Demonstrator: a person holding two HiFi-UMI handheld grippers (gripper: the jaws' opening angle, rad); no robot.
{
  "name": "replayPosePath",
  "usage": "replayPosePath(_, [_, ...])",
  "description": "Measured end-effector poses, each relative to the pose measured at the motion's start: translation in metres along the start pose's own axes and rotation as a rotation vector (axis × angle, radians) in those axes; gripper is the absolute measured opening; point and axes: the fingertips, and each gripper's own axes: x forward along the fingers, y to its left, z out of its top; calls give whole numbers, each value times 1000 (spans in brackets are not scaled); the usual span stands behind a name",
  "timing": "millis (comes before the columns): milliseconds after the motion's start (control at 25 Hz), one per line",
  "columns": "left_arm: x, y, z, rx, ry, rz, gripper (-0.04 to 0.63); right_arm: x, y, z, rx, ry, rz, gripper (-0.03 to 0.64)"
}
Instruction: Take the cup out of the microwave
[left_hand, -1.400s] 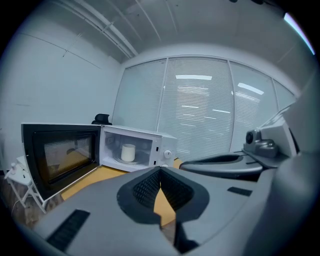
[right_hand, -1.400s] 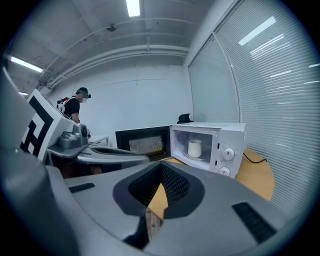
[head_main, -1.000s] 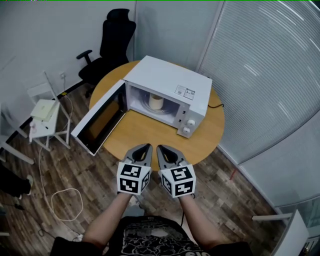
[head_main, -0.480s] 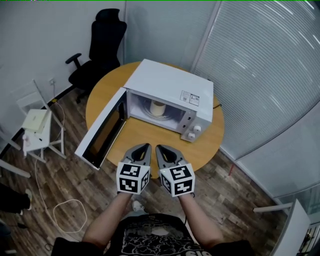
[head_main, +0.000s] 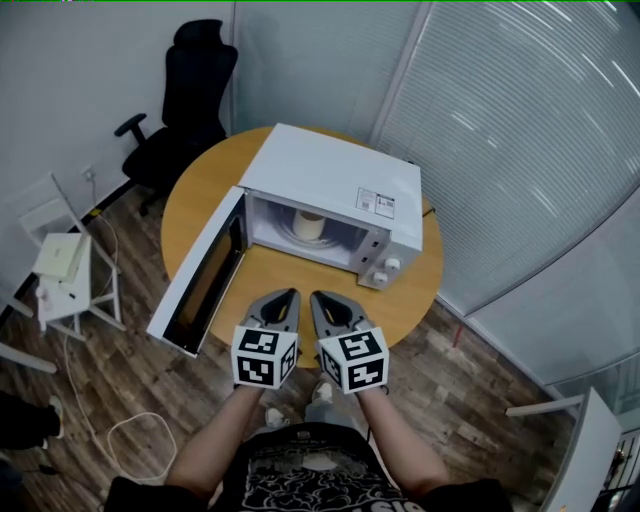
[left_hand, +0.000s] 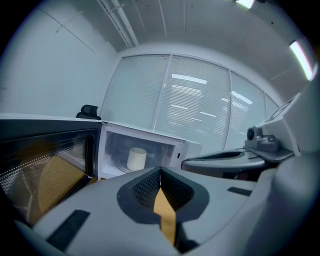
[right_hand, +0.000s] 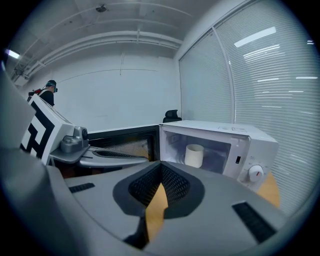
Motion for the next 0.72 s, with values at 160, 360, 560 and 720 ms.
replayPosePath(160, [19,1,-1,6,13,0,11,10,-16,-1,14,-3,-1,15])
replayPosePath(360, [50,8,2,7,13,27,11,29,-41,0,21,-15,14,15])
replayPosePath(560, [86,18,9,-2,7,51,11,49,-67,6,24,-12,37,15])
replayPosePath(720, [114,29,10,-10,15,73,11,66,-86,9,20,-7,51,15])
